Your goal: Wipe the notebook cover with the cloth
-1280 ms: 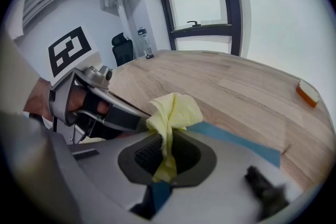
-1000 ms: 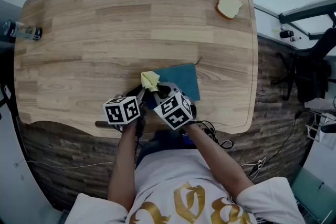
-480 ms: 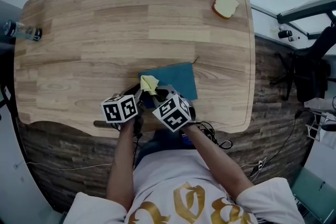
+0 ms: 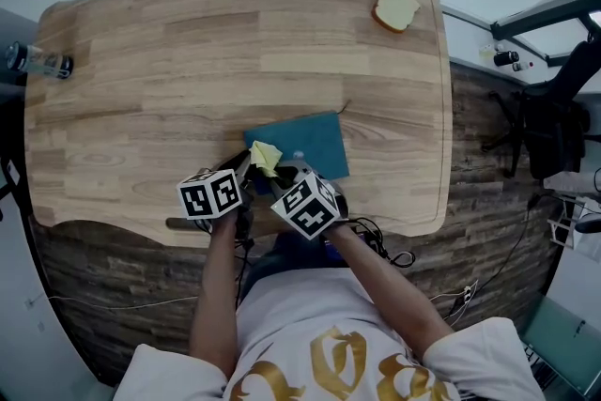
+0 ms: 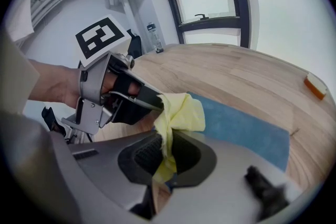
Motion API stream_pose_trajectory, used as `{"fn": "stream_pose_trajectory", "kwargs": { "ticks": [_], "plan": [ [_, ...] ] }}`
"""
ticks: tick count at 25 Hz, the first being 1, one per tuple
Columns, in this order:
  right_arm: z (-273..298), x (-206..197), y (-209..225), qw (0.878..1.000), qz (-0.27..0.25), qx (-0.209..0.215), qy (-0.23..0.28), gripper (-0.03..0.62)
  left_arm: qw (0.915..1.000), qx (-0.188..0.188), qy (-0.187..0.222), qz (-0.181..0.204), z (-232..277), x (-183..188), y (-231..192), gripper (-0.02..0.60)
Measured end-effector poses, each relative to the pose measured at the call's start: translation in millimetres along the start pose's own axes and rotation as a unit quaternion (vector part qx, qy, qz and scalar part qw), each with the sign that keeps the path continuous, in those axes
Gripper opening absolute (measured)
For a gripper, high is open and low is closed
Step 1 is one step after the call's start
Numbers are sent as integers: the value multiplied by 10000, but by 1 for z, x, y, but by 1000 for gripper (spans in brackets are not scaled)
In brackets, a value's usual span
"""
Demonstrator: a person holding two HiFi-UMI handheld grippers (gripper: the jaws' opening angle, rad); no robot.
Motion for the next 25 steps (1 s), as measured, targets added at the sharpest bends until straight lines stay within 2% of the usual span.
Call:
{"fn": "stream_pose_trajectory", "kwargs": {
  "ticks": [15, 25],
  "plan": [
    [-6, -13, -7, 10000, 46, 28, -62, 38, 10000, 6, -1, -19, 0, -2, 0, 57],
    [-14, -21, -2, 9998, 141, -102, -29, 38, 10000, -3, -4, -27, 0, -1, 0, 57]
  ]
}}
Point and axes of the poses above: the fingertips, and each gripper's own axes: z forward along the fingers, y to its right, x out of its top, the point moved 9 cm from there along -z, backward along the fingers, and after that the axes turned 10 degrees about x, right-handed, at the moved point
